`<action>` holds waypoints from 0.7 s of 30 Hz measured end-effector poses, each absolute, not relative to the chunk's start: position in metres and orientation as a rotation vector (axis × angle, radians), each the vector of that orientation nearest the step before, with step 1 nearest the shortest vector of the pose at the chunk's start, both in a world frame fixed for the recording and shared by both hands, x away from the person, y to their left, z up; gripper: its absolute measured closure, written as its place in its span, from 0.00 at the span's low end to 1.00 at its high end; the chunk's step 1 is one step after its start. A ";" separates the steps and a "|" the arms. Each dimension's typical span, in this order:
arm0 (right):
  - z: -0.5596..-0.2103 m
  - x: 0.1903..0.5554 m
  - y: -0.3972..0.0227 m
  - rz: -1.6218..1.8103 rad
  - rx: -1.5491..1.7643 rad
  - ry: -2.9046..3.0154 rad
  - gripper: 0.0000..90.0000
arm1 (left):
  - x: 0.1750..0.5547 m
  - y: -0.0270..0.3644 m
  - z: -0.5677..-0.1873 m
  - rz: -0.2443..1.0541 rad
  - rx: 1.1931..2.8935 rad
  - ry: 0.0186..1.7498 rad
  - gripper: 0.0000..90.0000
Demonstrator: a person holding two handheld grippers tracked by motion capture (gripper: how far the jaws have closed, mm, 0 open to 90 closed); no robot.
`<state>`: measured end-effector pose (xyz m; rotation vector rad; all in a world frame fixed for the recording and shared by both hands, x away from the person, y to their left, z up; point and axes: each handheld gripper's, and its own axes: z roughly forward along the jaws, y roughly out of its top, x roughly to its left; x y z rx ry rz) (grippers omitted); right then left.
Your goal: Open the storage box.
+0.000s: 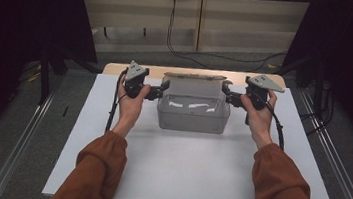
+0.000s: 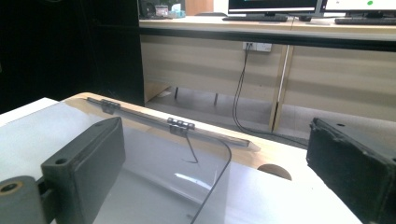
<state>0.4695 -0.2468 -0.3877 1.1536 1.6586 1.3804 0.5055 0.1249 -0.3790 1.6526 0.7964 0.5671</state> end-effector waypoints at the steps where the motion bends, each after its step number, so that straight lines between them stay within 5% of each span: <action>1: -0.387 0.467 -0.246 1.384 1.149 1.659 0.04 | 0.503 0.127 -0.378 0.576 1.645 0.796 0.04; 21: -0.386 0.419 -0.242 1.375 1.088 1.638 0.00 | 0.452 0.155 -0.385 0.591 1.595 0.776 0.04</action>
